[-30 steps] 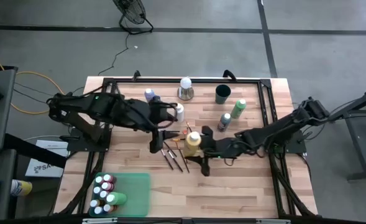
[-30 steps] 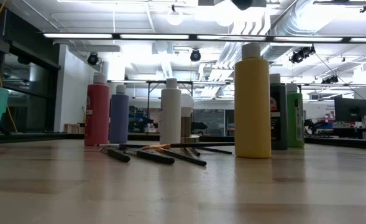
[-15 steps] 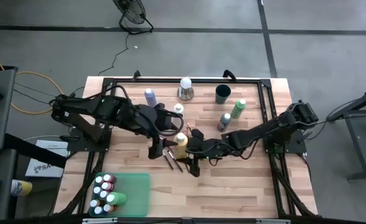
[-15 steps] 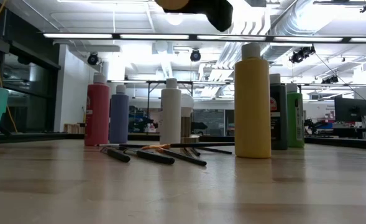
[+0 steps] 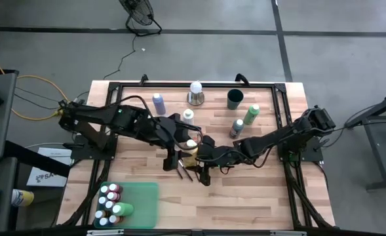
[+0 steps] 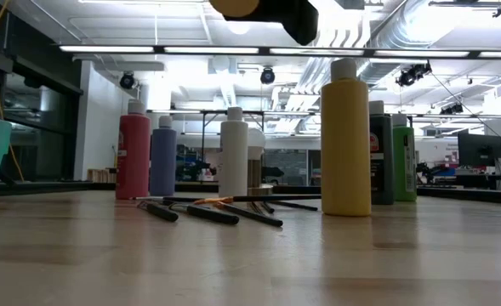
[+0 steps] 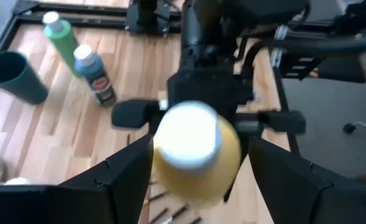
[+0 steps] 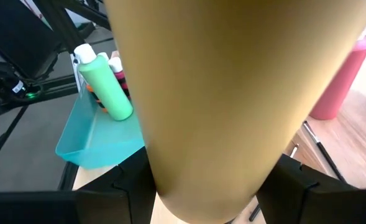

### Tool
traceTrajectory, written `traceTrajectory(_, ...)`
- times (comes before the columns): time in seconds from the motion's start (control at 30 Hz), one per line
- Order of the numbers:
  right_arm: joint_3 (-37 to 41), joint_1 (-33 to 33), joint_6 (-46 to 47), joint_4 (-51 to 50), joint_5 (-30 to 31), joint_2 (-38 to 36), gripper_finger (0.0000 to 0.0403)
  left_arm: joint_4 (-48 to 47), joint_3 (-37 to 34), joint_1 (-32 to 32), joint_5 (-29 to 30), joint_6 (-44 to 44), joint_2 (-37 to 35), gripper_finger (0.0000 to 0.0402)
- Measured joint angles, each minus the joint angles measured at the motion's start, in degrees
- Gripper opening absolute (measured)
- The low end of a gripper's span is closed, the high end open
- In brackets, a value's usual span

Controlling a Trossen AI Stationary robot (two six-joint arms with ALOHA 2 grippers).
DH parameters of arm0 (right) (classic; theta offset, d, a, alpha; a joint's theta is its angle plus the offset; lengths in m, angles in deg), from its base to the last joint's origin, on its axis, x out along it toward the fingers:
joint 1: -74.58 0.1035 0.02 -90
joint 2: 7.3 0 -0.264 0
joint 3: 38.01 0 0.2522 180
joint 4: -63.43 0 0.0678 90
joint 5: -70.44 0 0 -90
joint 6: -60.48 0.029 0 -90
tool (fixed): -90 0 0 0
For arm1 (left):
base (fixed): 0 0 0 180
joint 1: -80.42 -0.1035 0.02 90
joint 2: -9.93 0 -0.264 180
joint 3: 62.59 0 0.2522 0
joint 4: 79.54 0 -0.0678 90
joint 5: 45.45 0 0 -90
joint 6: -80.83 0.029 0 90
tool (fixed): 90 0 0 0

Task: Pick & Place Paint Supplies
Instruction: Put the yellow paint bottle into the green bin

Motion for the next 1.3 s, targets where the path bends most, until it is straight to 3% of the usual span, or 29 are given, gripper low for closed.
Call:
traceTrajectory(0.47,0.04,0.02,0.15,-1.47,-0.15,0.00,0.0207,1.74,0.01,0.00,-0.31,0.34,0.36,0.0254)
traceTrajectory(0.97,0.04,0.24,-0.27,-2.12,-0.43,0.00,0.0207,1.05,0.03,-0.04,-1.69,-0.10,-0.49,0.0119)
traceTrajectory(1.3,0.09,0.22,-0.17,-2.15,-0.39,0.02,0.0206,0.08,0.03,-0.04,-2.53,-0.10,-0.47,0.0112)
